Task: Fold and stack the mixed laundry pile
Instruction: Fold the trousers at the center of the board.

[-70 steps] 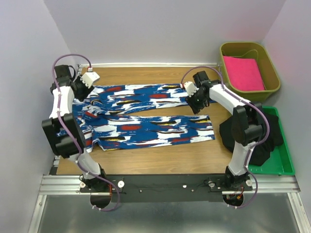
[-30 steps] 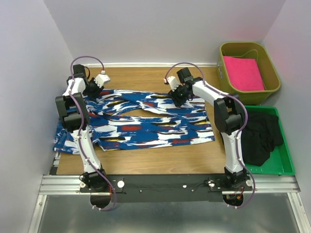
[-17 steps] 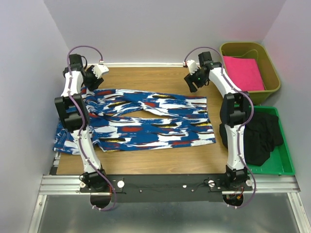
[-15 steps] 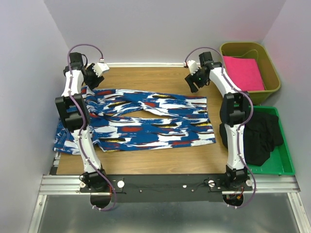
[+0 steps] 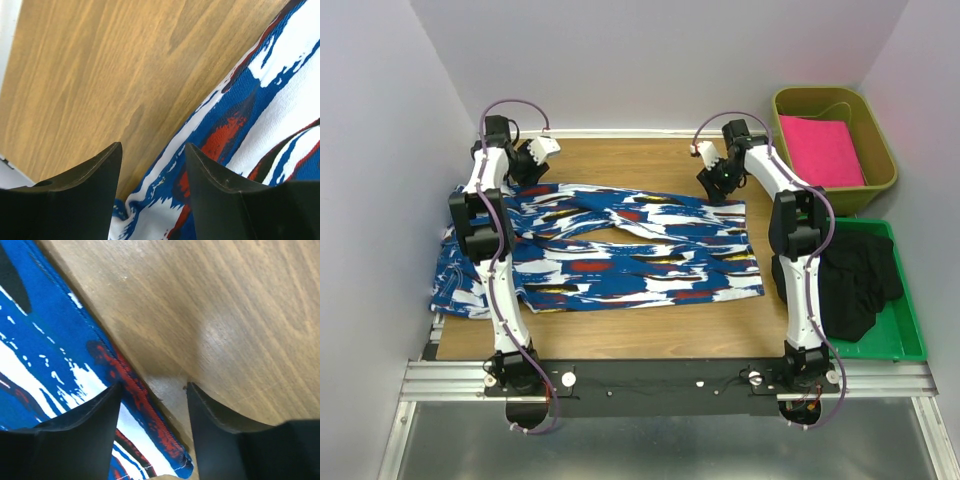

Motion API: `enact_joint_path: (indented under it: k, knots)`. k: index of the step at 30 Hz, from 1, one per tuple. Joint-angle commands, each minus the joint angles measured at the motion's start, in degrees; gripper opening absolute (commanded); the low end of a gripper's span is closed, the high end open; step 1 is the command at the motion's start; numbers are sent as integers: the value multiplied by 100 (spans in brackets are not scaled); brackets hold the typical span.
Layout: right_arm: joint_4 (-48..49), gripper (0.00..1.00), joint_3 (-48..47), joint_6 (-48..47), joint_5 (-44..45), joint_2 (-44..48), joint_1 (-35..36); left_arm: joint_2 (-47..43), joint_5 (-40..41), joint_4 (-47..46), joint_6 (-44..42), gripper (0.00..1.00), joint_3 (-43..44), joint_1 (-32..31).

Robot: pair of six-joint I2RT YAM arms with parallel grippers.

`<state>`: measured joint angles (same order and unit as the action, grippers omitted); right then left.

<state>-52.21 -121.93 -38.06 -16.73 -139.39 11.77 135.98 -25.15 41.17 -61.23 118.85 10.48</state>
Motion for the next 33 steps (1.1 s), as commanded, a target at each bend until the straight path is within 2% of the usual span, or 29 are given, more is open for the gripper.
enact_joint_path:
  k: [1, 6, 7, 9, 10, 13, 17, 18, 19, 22, 33]
  knots:
    - [-308, 55, 310, -228, -23, 17, 27, 182, 185, -65, -20, 61, 148, 24]
    - [-431, 40, 310, -368, -84, -26, 27, 376, 282, -21, -125, 58, 218, 7]
    - [-422, 32, 345, -377, -93, -18, 36, 385, 300, -12, -152, 58, 209, 7]
    - [-387, 25, 354, -386, -111, -9, 36, 411, 335, -12, -205, 56, 165, 7]
    - [-369, 15, 354, -377, -120, -26, 36, 420, 335, 5, -240, 55, 156, 7]
    - [-360, 1, 275, -377, -120, -53, 27, 447, 379, 58, -362, 49, 139, -11]
    - [-300, 1, 222, -395, -137, -27, 27, 473, 370, 286, -547, 35, 156, -2]
    - [-282, 1, 231, -395, -129, 34, 27, 490, 335, 321, -574, 23, 165, -11]
    - [-247, 1, 240, -360, -137, 61, 36, 482, 318, 374, -609, 15, 182, -2]
    - [-97, 1, 222, -255, -94, 202, 27, 395, 160, 401, -583, 0, 279, 33]
    - [79, 1, 73, -34, -111, 817, 18, -599, -263, -47, -424, 0, 122, 262]
